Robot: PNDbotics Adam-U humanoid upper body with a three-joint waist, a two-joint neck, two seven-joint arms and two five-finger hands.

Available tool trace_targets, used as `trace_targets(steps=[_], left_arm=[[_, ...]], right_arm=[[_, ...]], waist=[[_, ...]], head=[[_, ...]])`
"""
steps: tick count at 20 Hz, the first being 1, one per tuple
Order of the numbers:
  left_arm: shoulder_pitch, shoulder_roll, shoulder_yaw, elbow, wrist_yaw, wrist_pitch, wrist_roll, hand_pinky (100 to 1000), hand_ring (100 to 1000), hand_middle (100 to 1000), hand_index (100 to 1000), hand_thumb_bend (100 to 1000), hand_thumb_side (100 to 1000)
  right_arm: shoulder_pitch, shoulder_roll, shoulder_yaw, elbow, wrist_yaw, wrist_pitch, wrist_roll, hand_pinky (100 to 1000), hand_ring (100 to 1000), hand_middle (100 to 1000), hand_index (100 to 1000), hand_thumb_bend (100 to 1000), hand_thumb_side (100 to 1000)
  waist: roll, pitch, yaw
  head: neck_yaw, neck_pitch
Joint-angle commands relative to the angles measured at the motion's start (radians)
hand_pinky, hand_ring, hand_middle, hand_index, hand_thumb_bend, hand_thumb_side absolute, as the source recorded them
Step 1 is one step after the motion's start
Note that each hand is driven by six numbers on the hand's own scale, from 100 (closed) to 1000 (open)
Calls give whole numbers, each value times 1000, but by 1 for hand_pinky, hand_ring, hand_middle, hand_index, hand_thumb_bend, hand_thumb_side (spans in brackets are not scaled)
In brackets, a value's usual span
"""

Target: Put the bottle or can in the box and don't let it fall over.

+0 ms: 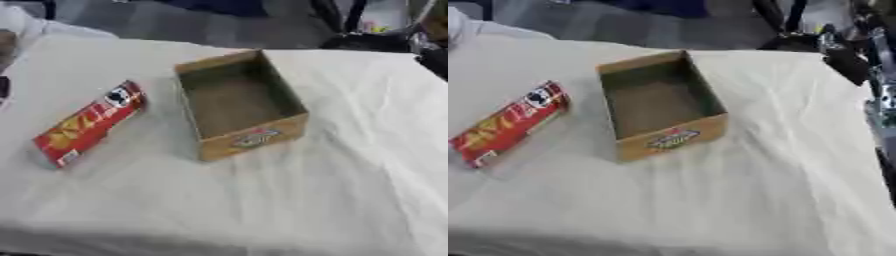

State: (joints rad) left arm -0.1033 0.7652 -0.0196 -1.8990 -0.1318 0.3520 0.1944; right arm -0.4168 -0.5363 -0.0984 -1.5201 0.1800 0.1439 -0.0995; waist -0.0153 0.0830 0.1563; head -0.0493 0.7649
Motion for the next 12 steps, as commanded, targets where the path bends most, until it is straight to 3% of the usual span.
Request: trace_targets(steps=[1,12], left_arm=[[-5,27,15,-16,2,-1,1,520,860,893,784,390,624],[-9,38,-3,-33,-14,17,-27,533,864,898,791,407,622]], right_arm=[[-12,-39,-13,-19,-4,0,-4,771,1000,1000,1000,100,519],[-26,-38,-17,-24,2,-3,-6,773,1000,1000,1000,100,517]], waist=[[-7,4,2],[-18,7,29]], head=[[6,5],[3,5]])
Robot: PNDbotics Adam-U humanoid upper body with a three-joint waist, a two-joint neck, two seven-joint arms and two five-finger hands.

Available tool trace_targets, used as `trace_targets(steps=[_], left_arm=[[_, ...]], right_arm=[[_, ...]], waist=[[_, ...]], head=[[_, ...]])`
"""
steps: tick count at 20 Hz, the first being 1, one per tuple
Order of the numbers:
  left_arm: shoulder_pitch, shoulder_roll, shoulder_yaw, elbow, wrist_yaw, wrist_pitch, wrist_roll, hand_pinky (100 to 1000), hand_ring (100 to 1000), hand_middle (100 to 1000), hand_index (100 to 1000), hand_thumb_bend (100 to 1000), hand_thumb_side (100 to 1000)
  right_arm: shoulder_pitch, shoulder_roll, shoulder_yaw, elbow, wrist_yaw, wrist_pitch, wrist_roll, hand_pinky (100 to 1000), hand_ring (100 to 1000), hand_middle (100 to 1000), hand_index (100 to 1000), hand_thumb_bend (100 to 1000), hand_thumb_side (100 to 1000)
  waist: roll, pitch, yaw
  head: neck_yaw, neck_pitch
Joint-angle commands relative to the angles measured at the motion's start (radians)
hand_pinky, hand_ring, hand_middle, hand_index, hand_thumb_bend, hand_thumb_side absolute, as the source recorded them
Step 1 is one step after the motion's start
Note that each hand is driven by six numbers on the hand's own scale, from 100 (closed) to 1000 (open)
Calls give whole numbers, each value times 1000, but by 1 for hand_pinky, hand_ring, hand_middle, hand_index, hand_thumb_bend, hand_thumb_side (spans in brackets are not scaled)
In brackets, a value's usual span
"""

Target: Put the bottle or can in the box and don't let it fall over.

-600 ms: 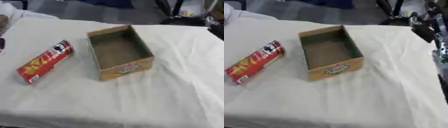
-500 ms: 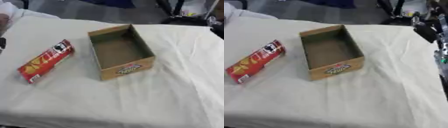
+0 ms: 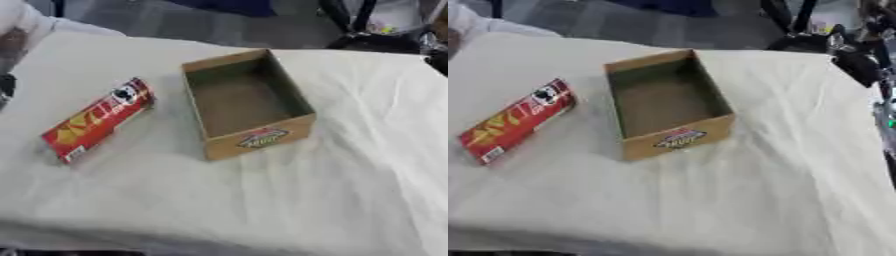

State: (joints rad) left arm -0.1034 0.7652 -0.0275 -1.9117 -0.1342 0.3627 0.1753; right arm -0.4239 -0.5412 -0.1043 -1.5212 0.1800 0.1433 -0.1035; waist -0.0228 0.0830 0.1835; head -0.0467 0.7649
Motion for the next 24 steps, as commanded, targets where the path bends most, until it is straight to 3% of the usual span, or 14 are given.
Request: trace_targets(steps=[1,10,24], left_arm=[[-9,40,2,-22,-13,11,-12,535,864,899,792,411,618],[-15,73,-44,-25,-31,88,-73,571,880,912,809,440,596],[-28,96,-117,-2,-19,141,-142,594,877,907,818,454,570]], right_arm=[[-21,-34,-11,-23,2,-2,-2,773,1000,1000,1000,100,517],[-27,-35,-9,-18,1,-2,1,774,1000,1000,1000,100,518],[-28,-32,-4,-14,-1,-2,7,774,1000,1000,1000,100,520]], waist=[[-12,8,3],[-16,17,4],[-9,22,-6]], head=[[1,5],[-10,5],[-10,5]])
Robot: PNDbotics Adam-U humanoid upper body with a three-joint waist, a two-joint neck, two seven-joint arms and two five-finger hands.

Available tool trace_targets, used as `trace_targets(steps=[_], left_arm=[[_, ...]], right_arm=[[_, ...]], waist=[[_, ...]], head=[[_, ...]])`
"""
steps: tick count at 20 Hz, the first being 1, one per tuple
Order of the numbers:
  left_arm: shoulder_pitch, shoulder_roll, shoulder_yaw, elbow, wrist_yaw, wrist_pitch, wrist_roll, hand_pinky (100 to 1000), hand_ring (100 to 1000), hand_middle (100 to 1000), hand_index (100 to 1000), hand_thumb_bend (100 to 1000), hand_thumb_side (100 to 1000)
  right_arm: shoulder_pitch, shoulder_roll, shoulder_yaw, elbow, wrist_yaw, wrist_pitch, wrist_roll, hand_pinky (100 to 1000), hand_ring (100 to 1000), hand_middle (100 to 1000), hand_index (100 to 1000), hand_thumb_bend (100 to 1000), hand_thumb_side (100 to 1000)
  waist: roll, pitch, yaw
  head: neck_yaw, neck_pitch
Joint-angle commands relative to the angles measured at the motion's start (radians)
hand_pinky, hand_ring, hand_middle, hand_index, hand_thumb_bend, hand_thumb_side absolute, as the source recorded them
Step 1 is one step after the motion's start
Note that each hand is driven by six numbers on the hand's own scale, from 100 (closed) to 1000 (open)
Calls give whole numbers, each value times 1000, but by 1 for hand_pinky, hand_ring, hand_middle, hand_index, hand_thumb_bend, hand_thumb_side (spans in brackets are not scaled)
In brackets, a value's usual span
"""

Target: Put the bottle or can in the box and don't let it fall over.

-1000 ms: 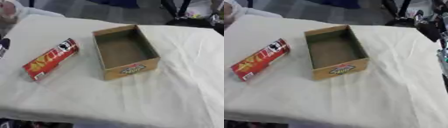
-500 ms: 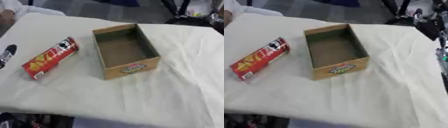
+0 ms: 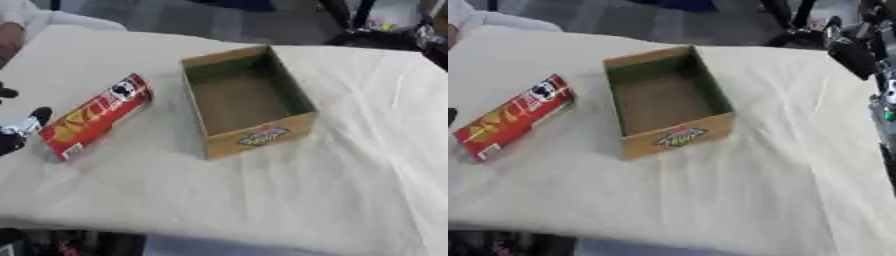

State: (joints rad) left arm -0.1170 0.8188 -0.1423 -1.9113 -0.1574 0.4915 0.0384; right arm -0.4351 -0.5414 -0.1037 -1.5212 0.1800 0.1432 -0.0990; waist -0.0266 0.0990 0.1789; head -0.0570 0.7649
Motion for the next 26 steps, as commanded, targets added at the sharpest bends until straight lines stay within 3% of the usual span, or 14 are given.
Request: trace_targets(steps=[1,26], left_arm=[[-17,44,-7,0,4,17,-8,594,877,907,818,453,570],[-61,34,-70,56,9,34,-88,597,872,917,825,474,510]], right_arm=[[-17,-31,-4,-13,-1,-2,3,774,1000,1000,1000,100,520],[-21,-28,0,-5,-6,-3,8,775,1000,1000,997,100,521]], waist=[[-6,6,-2],[-10,15,-12]], head=[[0,5],[17,5]])
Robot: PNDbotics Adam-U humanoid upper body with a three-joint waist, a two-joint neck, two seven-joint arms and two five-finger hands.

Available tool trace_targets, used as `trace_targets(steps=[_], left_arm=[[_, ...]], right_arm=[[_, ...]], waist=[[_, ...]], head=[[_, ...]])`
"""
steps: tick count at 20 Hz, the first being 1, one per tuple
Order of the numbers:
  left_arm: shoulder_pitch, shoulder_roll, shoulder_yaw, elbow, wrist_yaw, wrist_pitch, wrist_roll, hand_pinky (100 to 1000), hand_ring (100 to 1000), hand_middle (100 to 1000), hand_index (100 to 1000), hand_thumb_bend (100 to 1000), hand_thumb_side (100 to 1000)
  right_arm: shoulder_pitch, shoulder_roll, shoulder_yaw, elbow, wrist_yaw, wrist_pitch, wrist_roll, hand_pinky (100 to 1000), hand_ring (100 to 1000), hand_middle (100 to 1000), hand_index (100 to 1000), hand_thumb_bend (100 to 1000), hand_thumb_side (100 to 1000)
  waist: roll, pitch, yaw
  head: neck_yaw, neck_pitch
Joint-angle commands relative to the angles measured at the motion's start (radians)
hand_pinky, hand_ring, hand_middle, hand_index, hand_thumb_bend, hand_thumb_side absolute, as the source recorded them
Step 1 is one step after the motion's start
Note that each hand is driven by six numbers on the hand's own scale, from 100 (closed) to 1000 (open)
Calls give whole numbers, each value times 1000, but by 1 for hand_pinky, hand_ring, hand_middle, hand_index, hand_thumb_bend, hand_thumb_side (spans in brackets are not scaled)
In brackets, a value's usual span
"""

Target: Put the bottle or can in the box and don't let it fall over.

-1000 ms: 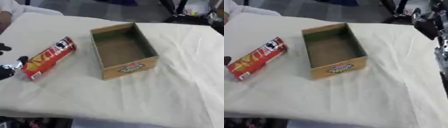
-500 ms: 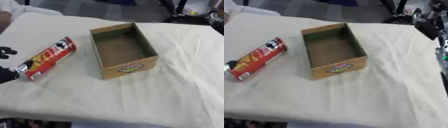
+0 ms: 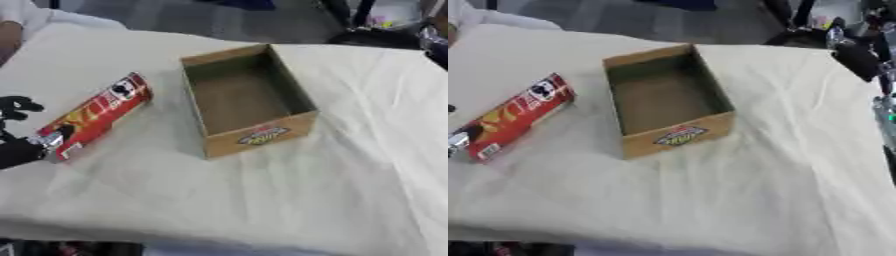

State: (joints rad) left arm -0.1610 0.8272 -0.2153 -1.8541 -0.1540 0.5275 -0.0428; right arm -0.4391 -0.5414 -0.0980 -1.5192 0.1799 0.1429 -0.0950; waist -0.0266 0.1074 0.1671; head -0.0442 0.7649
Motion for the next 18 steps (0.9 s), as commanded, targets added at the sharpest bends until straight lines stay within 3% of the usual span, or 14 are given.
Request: trace_targets(steps=[1,18], left_arm=[[-18,24,1,3,6,-3,-9,596,871,918,825,475,510],[-51,2,-26,67,4,-1,-52,589,844,924,826,480,490]], right_arm=[[-17,-28,-6,-6,-6,-3,4,775,1000,1000,997,100,521],[-22,-30,-6,0,-12,-5,5,776,1000,1000,998,100,521]], waist=[[-10,7,-1],[-19,20,-6]], head=[[5,5],[13,5]])
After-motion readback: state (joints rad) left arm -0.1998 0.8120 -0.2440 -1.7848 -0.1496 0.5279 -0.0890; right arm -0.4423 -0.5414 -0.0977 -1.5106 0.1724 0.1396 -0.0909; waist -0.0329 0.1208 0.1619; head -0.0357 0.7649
